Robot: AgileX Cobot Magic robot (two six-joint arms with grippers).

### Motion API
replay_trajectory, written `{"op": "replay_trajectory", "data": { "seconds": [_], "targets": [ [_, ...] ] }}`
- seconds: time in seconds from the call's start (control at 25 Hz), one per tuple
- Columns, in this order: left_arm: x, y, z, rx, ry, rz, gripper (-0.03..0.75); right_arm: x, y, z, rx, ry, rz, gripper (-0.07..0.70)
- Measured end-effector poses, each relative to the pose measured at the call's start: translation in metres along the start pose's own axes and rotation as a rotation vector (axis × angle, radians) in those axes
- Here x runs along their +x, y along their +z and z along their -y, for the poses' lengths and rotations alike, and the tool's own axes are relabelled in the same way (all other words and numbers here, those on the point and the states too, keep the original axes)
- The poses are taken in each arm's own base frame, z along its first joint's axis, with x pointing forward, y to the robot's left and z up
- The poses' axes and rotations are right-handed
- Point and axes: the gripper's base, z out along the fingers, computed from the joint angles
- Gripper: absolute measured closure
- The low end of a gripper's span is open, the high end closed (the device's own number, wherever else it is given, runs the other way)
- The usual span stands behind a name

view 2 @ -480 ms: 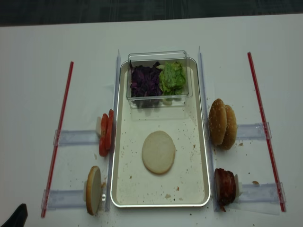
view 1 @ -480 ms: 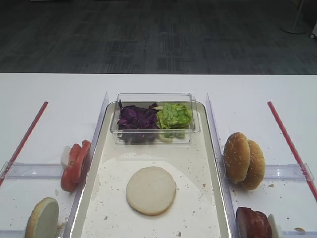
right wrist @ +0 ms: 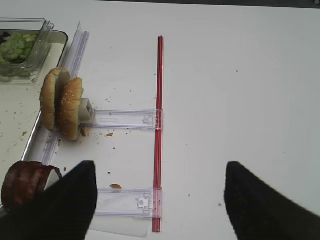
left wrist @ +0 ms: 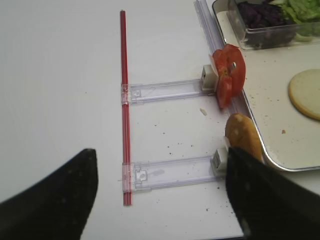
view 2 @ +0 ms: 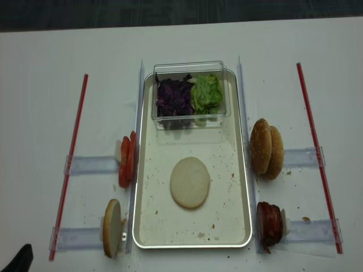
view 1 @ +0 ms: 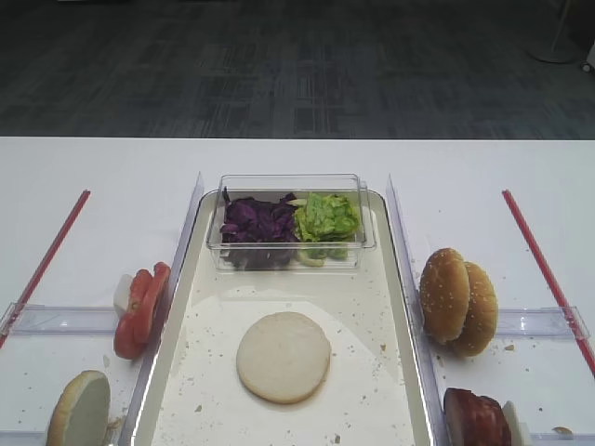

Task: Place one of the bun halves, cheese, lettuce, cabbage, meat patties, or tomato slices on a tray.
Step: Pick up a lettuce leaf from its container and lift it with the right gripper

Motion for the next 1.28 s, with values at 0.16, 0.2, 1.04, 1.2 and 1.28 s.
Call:
{"op": "replay_trajectory", "data": {
  "seconds": [0.16, 0.2, 1.04, 1.2, 1.28],
  "targets": [
    [0.0, 0.0, 0.0, 0.0, 0.0, 0.0, 0.223, -0.001, 0.002, 0.0, 0.004, -0.001, -0.013, 0.079],
    [0.0, 0.0, 0.0, 0.0, 0.0, 0.0, 0.223, -0.004, 0.004, 0.001, 0.005, -0.002, -0.026, 0.079],
    [0.0, 0.0, 0.0, 0.0, 0.0, 0.0, 0.223, -0.162, 0.111, 0.0, -0.098, 0.074, -0.208, 0.079],
    [0.0, 0.0, 0.0, 0.0, 0.0, 0.0, 0.223, -0.184, 0.153, -0.001, -0.122, 0.106, -0.29, 0.079],
    [0.0, 0.0, 0.0, 0.0, 0.0, 0.0, 0.223, -0.191, 0.176, 0.0, -0.127, 0.118, -0.33, 0.079]
  ]
}}
